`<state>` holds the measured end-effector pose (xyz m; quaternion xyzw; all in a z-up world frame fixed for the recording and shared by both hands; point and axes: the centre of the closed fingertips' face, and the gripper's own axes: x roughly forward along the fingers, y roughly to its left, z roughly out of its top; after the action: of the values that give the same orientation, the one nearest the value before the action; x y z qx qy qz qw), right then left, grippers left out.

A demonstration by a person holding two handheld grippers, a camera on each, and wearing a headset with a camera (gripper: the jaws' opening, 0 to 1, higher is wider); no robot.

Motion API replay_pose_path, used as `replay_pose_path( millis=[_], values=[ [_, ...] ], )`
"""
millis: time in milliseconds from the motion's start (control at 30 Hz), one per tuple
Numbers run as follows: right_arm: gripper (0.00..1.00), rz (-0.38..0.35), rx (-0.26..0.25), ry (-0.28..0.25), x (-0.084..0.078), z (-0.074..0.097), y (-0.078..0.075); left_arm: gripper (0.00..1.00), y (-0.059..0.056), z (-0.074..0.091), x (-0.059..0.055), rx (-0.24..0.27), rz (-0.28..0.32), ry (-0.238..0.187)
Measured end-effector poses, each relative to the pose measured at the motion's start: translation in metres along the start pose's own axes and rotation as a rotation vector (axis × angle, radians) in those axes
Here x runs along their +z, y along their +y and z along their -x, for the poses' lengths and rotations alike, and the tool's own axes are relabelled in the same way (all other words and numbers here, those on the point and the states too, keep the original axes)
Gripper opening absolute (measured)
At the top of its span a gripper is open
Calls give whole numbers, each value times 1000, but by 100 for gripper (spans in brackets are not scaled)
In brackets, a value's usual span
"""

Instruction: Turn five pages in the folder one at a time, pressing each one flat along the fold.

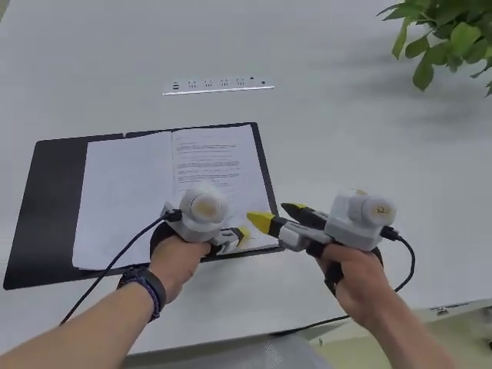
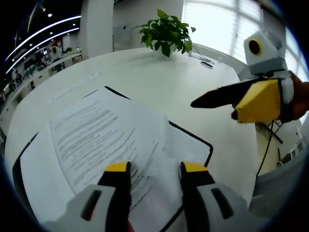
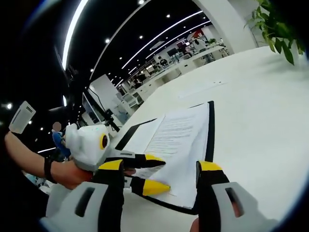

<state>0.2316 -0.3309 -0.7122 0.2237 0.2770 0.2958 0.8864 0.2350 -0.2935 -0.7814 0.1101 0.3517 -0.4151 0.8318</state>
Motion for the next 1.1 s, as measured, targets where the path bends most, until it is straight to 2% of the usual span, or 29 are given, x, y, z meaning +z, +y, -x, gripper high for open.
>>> replay_pose_path(
  millis=[100, 200, 367, 533, 800, 900, 967, 1100],
  values=[
    [56, -11, -11, 14, 0, -14, -7, 40, 0, 1, -2, 2, -1, -1],
    [56, -61, -3, 18, -2, -26, -12, 40, 0, 3, -3, 5, 4, -5],
    [55, -81, -3, 50, -12, -35, -16, 39, 0, 6, -7, 5, 14, -8],
    [51, -111, -4, 39, -17, -31, -14, 40, -2, 12, -12, 2, 26, -8],
    [44, -141, -3, 27, -21, -24, -12, 53, -12, 20, -16, -17, 64, 0],
    [37, -153, -1, 11, -19, -21, -12, 57, -16, 24, -19, -31, 51, 12],
    [30, -161, 4, -5, -17, -19, -10, 58, -16, 31, -17, -28, 42, 9],
    [25, -162, 0, -12, -18, -16, -9, 60, -11, 43, -13, -12, 49, -18]
  ],
)
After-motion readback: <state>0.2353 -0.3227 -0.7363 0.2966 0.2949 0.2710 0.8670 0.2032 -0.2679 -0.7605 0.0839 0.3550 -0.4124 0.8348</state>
